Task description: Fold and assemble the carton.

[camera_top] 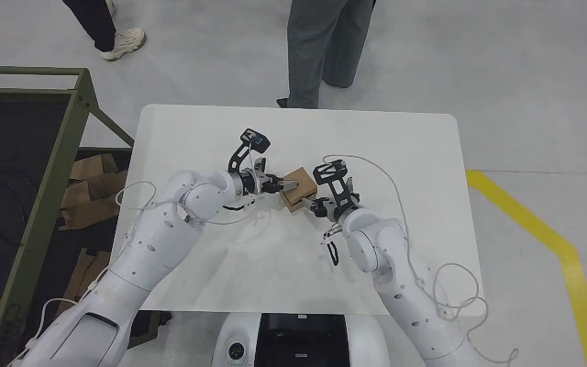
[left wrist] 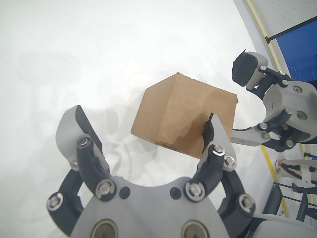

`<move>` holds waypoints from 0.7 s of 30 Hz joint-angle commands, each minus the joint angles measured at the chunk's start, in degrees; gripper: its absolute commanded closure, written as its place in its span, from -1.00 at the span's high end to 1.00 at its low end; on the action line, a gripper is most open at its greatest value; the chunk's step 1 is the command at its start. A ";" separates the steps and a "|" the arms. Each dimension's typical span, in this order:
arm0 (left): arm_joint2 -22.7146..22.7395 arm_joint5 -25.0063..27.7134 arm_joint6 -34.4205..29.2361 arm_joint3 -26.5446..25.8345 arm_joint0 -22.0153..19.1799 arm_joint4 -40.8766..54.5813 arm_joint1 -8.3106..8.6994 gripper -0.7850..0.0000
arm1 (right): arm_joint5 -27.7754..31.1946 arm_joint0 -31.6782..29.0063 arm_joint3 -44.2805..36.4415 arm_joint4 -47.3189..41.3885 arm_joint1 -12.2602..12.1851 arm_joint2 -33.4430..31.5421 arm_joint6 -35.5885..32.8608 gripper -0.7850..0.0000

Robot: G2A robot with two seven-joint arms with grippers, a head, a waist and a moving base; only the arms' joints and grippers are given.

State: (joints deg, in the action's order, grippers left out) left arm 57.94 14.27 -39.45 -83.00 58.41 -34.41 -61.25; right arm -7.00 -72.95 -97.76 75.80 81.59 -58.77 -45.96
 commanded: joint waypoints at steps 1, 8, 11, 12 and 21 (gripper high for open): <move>0.06 0.02 -0.06 -0.04 0.06 -0.05 -0.03 1.00 | 0.05 0.03 0.06 0.02 0.02 0.03 -0.02 1.00; 0.29 0.24 -0.19 -0.27 0.42 -0.24 -0.11 1.00 | 0.06 0.18 0.60 0.03 0.12 0.15 -0.02 1.00; 0.40 0.28 -0.21 -0.38 0.62 -0.39 -0.14 1.00 | 0.05 0.19 0.71 0.01 0.17 0.22 0.08 1.00; 0.43 0.33 -0.26 -0.41 0.65 -0.46 -0.14 1.00 | 0.08 0.20 0.76 -0.04 0.18 0.24 0.15 1.00; 0.70 0.36 -0.60 -0.48 0.86 -0.72 -0.25 1.00 | 0.14 0.49 1.47 -0.03 0.33 0.48 0.16 1.00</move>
State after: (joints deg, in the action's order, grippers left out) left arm 58.62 14.63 -40.03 -83.46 59.25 -35.11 -61.49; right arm -6.86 -72.49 -96.31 75.74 81.91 -58.30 -45.77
